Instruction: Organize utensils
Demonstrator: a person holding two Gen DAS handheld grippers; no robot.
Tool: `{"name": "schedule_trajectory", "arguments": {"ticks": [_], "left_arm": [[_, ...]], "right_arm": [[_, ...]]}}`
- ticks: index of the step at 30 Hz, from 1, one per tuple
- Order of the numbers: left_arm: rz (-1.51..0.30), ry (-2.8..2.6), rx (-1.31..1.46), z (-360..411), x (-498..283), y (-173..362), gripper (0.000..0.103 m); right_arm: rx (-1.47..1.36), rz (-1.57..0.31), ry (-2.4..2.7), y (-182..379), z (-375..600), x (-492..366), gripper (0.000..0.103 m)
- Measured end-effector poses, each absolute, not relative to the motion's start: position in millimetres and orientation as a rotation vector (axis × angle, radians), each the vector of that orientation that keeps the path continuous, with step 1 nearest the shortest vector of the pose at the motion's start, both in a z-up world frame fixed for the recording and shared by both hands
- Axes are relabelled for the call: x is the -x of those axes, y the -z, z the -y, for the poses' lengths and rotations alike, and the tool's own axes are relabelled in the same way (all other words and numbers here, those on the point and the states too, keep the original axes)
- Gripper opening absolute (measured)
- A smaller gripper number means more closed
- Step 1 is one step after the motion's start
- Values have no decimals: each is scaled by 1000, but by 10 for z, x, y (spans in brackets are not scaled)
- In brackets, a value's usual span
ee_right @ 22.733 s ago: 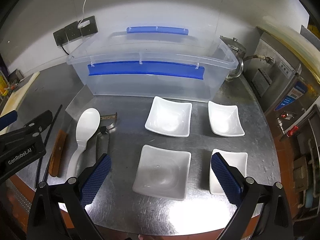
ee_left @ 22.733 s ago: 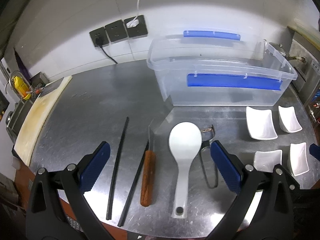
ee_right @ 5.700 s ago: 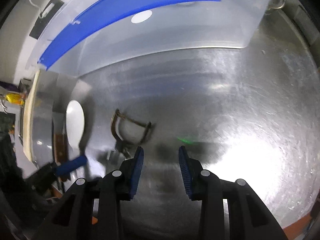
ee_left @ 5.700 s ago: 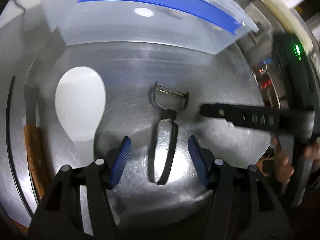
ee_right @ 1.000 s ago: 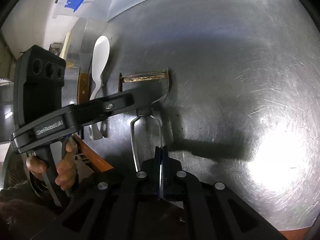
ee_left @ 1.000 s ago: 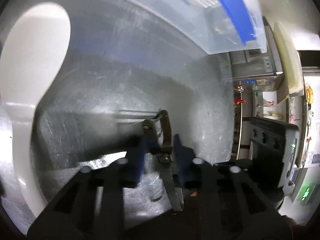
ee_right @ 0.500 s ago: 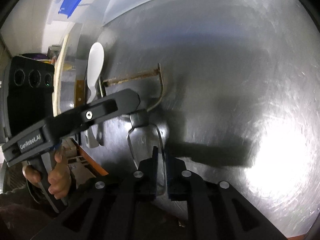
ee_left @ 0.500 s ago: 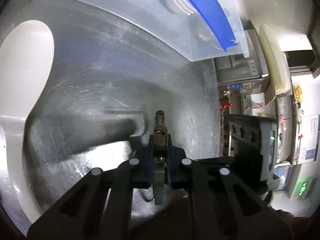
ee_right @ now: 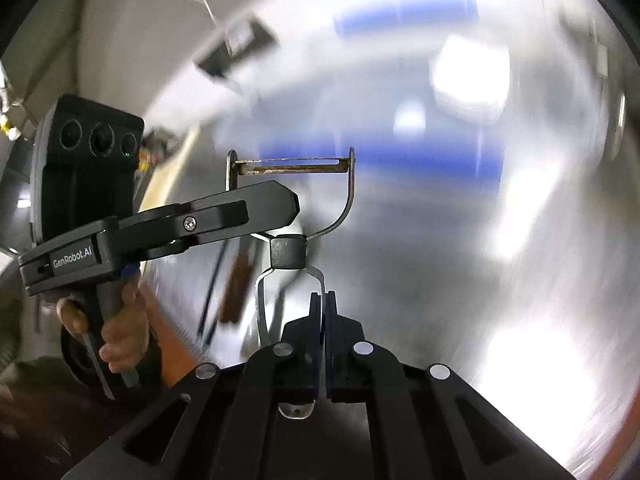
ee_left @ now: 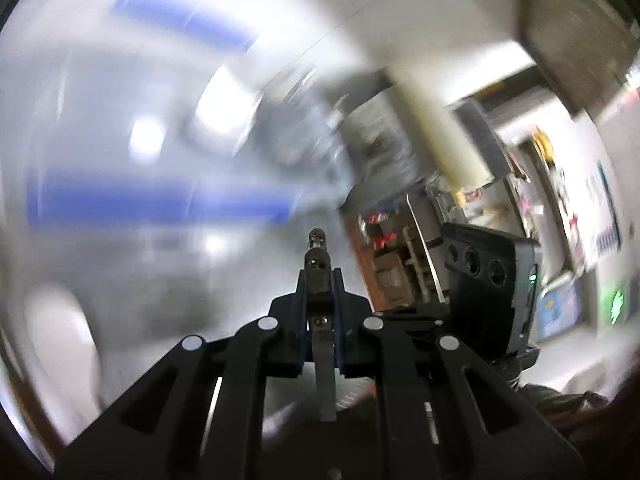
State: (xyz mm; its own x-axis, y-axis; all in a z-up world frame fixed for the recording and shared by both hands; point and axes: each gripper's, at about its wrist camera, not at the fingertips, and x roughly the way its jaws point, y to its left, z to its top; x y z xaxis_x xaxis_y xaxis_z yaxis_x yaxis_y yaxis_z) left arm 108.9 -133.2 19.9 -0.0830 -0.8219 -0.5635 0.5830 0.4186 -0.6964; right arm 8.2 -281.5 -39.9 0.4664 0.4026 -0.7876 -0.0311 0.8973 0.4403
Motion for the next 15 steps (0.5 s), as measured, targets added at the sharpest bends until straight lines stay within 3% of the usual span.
{"name": "schedule_trajectory", "arguments": {"ticks": [3,6,15], "left_arm": [[-1045,1184,132,1737,-1557,-647,11],[-1067,1153,15,2272,-2101,-728,11],[-1308,1024,-133,3238,-3031,348,11]], "right_arm": [[-306,-984,-188,-42,3021,-613,3],[-291,-995,-70,-116,3303,-1165,3],[-394,-1215,111,702,3928,-2134,3]]}}
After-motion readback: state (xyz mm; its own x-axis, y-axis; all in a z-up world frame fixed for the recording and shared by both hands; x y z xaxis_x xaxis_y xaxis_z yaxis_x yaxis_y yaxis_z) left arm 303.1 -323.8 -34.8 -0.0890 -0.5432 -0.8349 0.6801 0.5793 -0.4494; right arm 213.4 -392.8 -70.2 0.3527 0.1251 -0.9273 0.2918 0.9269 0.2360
